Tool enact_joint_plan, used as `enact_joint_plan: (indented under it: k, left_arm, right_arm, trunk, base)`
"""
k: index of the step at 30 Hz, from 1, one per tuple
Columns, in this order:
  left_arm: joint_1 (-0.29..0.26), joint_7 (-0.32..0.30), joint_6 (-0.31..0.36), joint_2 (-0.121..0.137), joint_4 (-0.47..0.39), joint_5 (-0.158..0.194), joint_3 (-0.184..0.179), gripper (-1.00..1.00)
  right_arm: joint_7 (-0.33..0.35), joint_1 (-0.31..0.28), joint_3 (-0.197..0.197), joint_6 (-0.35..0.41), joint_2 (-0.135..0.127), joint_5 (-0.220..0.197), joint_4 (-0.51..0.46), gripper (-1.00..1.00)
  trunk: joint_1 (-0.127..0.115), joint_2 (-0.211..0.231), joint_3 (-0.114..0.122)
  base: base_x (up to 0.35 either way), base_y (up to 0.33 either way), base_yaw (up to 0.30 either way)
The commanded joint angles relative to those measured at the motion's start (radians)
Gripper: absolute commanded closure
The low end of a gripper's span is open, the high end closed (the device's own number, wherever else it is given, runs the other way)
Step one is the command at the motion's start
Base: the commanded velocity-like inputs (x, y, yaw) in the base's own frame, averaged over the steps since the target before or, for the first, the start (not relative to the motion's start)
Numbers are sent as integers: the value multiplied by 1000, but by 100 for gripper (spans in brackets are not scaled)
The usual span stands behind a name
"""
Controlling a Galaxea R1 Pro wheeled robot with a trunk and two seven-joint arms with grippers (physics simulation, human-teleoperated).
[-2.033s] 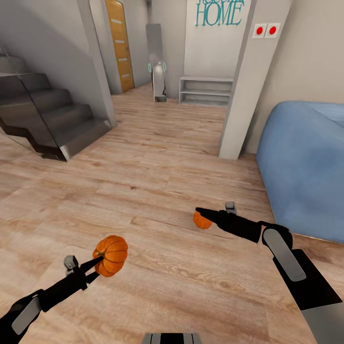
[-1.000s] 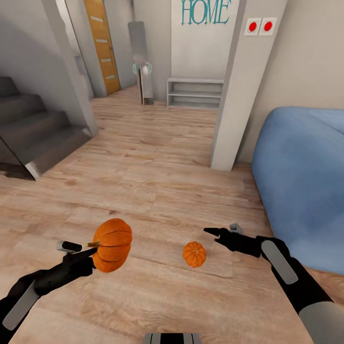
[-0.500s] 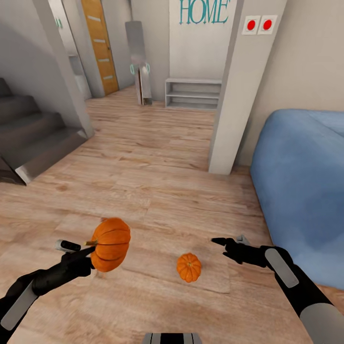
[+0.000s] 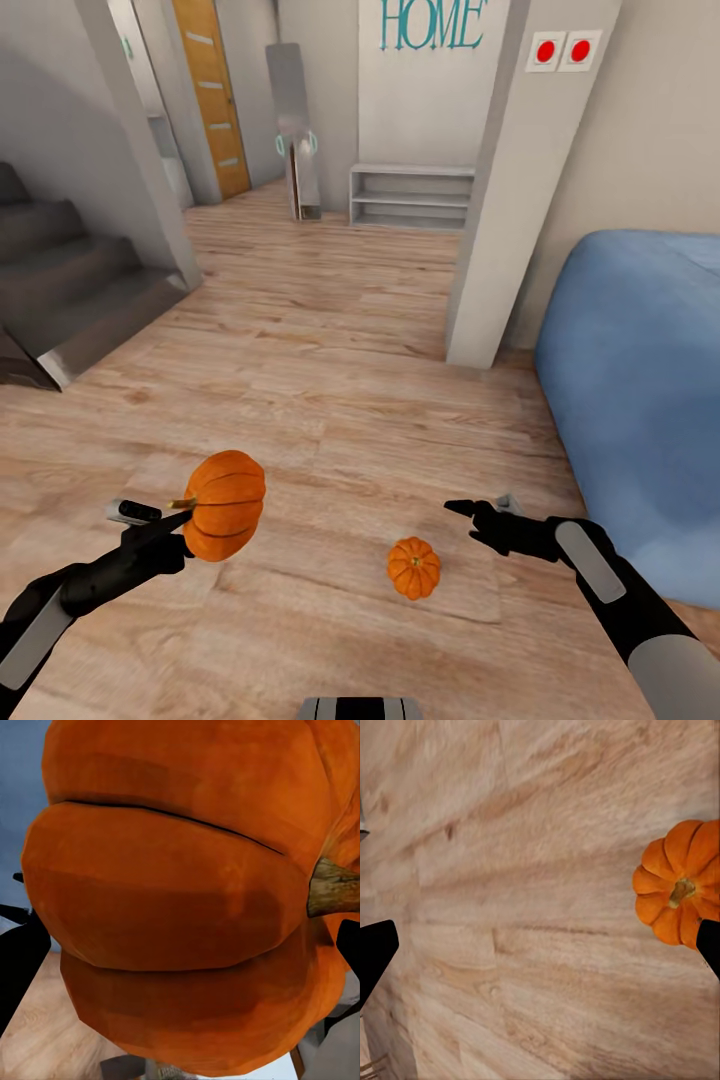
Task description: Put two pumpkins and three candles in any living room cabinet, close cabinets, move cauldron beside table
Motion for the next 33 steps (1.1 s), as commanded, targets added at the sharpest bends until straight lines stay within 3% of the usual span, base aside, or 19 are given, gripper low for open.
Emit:
enact_joint_plan:
  k: [1, 8, 19, 30, 33]
  left_arm:
    - [-1, -3, 11, 1, 0, 6, -3, 100]
    - [-1, -4, 10, 1, 0, 8, -2, 100]
    - [-1, -4, 9, 1, 0, 5, -2, 100]
    - [-1, -4, 9, 2, 0, 8, -2, 100]
    - [-1, -4, 9, 2, 0, 7, -1, 100]
  right_arm:
    - [-3, -1, 1, 1, -1, 6, 2, -100]
    - [-47, -1, -9, 1, 0, 6, 6, -100]
    - [-41, -1, -13, -2, -1, 3, 2, -100]
    - [-42, -1, -14, -3, -1, 5, 3, -100]
    - [-48, -1, -13, -3, -1, 5, 4, -100]
  trunk:
    - [0, 0, -1]
    - [0, 0, -1]
    - [0, 0, -1]
    - [0, 0, -1]
    - [-2, 0, 11]
  base:
    - [11, 32, 0]
    - [11, 25, 0]
    - [156, 194, 0]
    - [12, 14, 0]
    - [0, 0, 0]
